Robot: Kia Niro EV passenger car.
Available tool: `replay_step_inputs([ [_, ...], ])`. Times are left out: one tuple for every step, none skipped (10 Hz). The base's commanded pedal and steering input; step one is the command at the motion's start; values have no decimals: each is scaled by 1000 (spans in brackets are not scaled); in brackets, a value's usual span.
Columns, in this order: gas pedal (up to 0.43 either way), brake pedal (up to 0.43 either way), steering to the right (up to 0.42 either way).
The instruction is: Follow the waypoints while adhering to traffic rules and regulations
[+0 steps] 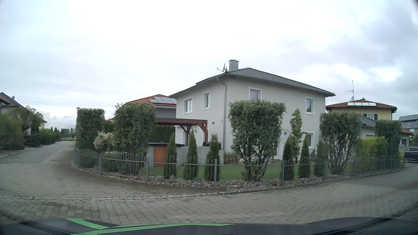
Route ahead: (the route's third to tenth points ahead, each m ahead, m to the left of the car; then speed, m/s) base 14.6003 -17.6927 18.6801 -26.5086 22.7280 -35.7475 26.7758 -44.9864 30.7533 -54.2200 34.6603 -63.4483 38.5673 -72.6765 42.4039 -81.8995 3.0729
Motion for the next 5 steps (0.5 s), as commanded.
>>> replay_step_inputs([
  [87, 0, 546],
  [87, 0, 559],
  [87, 0, 567],
  [87, 0, 570],
  [98, 0, 572],
])
